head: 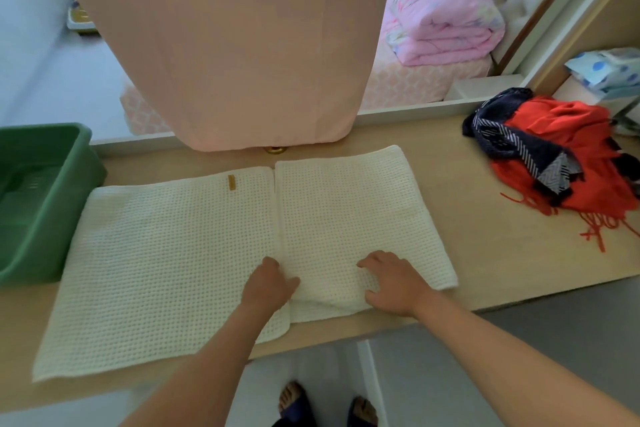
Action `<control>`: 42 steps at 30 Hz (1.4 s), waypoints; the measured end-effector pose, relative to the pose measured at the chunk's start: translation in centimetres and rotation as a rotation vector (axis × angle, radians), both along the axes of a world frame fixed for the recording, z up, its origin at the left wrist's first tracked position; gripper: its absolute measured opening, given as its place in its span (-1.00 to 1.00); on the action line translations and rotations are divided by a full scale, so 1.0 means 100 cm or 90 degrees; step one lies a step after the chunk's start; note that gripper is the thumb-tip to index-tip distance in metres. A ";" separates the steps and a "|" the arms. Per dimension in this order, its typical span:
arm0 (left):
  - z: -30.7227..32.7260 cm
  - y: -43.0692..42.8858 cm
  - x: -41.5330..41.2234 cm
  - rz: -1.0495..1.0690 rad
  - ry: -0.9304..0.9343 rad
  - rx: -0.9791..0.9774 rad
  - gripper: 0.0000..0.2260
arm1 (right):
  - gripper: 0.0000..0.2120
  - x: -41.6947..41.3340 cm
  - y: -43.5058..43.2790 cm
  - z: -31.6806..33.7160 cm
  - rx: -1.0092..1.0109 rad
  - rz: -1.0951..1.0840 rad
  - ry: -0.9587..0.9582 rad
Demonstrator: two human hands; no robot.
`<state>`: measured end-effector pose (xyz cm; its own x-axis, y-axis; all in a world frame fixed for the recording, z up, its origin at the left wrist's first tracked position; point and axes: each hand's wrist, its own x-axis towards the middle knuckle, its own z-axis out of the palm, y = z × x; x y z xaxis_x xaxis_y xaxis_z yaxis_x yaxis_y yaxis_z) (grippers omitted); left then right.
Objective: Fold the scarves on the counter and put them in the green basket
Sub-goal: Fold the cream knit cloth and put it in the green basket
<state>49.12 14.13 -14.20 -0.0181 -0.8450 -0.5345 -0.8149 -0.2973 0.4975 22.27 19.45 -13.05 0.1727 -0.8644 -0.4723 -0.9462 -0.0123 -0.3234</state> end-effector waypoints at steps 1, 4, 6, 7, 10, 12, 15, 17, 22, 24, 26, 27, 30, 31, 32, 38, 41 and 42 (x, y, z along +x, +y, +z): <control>0.001 0.002 -0.003 -0.020 -0.010 0.009 -0.56 | -0.28 -0.005 0.003 -0.002 0.017 0.009 0.016; 0.007 0.007 -0.014 -0.006 0.058 -0.018 -0.75 | -0.18 -0.017 0.010 -0.009 0.039 0.045 0.071; 0.018 0.010 -0.021 0.070 0.130 -0.067 -0.79 | -0.21 -0.021 0.011 -0.010 0.018 0.039 0.074; 0.023 0.011 -0.025 0.124 0.168 -0.090 -0.82 | -0.23 -0.022 0.011 -0.008 0.005 0.029 0.066; 0.029 0.018 -0.025 0.200 0.204 -0.063 -0.84 | -0.30 -0.027 0.013 -0.007 -0.011 0.008 0.046; 0.023 0.025 -0.017 0.111 0.099 -0.030 -0.84 | -0.34 -0.032 0.016 -0.006 -0.002 0.007 0.050; 0.009 0.032 -0.006 -0.011 -0.069 -0.037 -0.86 | -0.35 -0.042 0.020 -0.006 -0.004 0.010 0.060; 0.004 0.035 -0.006 -0.026 -0.140 -0.089 -0.83 | -0.40 -0.049 0.024 -0.006 -0.020 -0.002 0.060; -0.004 0.037 -0.021 -0.204 -0.118 -0.257 -0.58 | -0.42 -0.075 0.026 -0.014 -0.046 -0.068 0.126; -0.008 0.042 -0.028 -0.332 -0.151 -0.205 -0.49 | -0.38 -0.092 0.026 -0.017 0.006 -0.069 0.166; -0.014 0.048 -0.033 -0.369 -0.178 -0.174 -0.46 | -0.37 -0.105 0.027 -0.019 0.038 -0.064 0.200; -0.016 0.051 -0.034 -0.361 -0.176 -0.172 -0.45 | -0.36 -0.107 0.027 -0.019 0.043 -0.063 0.212; -0.014 0.051 -0.036 -0.343 -0.151 -0.149 -0.45 | -0.36 -0.095 0.018 -0.013 0.035 -0.057 0.267; -0.011 0.048 -0.035 -0.341 -0.139 -0.144 -0.47 | -0.39 -0.086 0.014 -0.009 0.016 -0.056 0.280; -0.006 0.045 -0.034 -0.335 -0.128 -0.144 -0.49 | -0.44 -0.075 0.010 -0.004 -0.008 -0.056 0.270; 0.026 0.029 0.005 -0.197 -0.085 -0.197 -0.60 | -0.52 0.029 -0.005 0.017 -0.087 0.041 -0.003; 0.035 0.027 0.048 -0.077 -0.077 -0.179 -0.54 | -0.52 0.093 -0.011 0.023 -0.067 0.104 -0.063; 0.035 0.028 0.067 -0.032 -0.072 -0.173 -0.51 | -0.52 0.114 -0.013 0.023 -0.065 0.120 -0.071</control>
